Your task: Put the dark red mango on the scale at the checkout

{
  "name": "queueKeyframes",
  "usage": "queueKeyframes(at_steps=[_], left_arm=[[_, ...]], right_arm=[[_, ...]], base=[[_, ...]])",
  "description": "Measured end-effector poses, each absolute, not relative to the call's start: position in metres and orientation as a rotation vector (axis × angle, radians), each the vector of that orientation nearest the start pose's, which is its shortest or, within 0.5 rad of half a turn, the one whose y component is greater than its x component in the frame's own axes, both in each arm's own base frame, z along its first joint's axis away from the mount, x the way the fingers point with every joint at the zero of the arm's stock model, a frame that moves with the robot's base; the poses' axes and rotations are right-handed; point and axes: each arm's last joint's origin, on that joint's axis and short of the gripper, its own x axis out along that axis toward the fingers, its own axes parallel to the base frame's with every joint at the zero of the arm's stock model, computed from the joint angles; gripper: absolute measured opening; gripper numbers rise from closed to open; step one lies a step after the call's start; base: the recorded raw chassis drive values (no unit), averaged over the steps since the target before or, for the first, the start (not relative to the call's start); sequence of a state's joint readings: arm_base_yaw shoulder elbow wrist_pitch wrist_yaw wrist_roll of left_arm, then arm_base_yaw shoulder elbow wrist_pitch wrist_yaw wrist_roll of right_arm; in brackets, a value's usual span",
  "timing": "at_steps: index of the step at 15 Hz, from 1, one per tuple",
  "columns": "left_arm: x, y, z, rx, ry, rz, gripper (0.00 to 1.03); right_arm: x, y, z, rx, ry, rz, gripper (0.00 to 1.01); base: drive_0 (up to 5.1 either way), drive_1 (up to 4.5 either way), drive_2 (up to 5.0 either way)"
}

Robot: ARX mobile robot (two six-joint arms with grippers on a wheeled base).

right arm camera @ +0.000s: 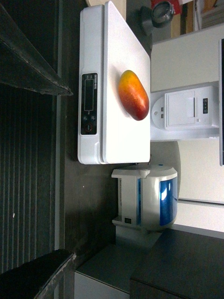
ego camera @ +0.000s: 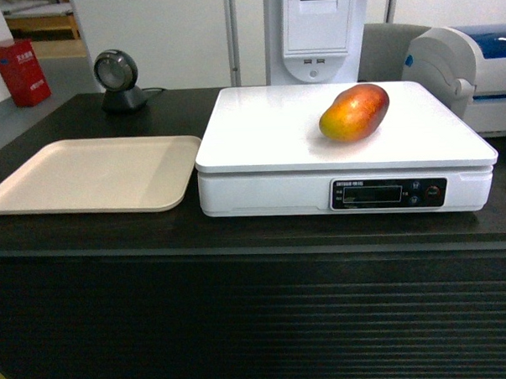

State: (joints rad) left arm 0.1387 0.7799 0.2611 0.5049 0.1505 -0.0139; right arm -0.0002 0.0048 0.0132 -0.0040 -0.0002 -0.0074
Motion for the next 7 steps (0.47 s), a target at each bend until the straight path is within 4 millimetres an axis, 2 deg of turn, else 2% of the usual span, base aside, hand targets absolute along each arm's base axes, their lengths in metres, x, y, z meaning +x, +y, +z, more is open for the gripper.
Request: queueKeyframes(at_steps=[5, 7], left_arm=[[0.149, 0.009, 0.197, -0.015, 0.007, -0.001, 0.02], [0.141, -0.001, 0.191, -0.014, 0.002, -0.021, 0.02]], right_arm=[[0.097, 0.0, 0.167, -0.008, -0.005, 0.0, 0.98], [0.097, 0.0, 0.167, -0.008, -0.005, 0.001, 0.98]], base=[[0.0, 0.0, 0.0], [0.0, 0.0, 0.0]])
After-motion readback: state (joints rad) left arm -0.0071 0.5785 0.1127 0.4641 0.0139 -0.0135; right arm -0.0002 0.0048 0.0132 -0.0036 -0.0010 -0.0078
